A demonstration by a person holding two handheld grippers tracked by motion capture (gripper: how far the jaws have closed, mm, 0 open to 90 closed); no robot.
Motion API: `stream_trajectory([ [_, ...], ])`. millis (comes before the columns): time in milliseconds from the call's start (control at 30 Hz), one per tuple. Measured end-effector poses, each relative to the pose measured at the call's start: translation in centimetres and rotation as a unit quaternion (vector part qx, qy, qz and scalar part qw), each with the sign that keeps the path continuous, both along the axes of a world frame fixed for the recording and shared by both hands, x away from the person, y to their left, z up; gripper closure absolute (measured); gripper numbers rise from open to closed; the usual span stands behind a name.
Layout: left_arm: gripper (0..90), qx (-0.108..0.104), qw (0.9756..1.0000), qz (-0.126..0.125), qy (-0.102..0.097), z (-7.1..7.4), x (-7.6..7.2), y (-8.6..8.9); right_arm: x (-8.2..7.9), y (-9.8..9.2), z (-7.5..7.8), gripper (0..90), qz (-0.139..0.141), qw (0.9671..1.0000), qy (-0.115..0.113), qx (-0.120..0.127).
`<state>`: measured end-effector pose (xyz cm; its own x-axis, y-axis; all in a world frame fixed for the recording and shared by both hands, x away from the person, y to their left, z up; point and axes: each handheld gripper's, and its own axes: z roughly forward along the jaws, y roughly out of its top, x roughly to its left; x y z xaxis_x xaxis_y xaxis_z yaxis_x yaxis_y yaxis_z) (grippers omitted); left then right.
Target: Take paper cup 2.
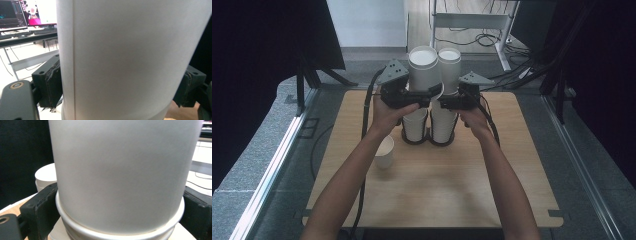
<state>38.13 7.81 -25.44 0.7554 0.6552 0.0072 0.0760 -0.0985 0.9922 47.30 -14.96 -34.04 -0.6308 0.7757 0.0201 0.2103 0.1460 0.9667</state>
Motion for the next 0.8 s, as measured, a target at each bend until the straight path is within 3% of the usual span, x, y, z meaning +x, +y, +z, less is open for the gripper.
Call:
stream_trajectory([
  [400, 14.1, -0.001, 0.9999, -0.009, 0.005, -2.0, -1.6, 0.5, -0.8, -0.1, -0.2, 2.8, -0.009, 0.9999, -0.009, 0.006],
  [533, 14.0, -0.003, 0.9999, -0.012, 0.010, -2.7, -2.0, 0.7, -1.4, -0.7, -0.2, 3.1, -0.005, 0.9998, -0.013, 0.015],
  [800, 14.0, 0.004, 0.9999, -0.008, 0.014, -4.5, -2.8, 0.9, -3.4, -1.2, -0.2, 2.9, -0.007, 0.9996, -0.026, 0.009],
])
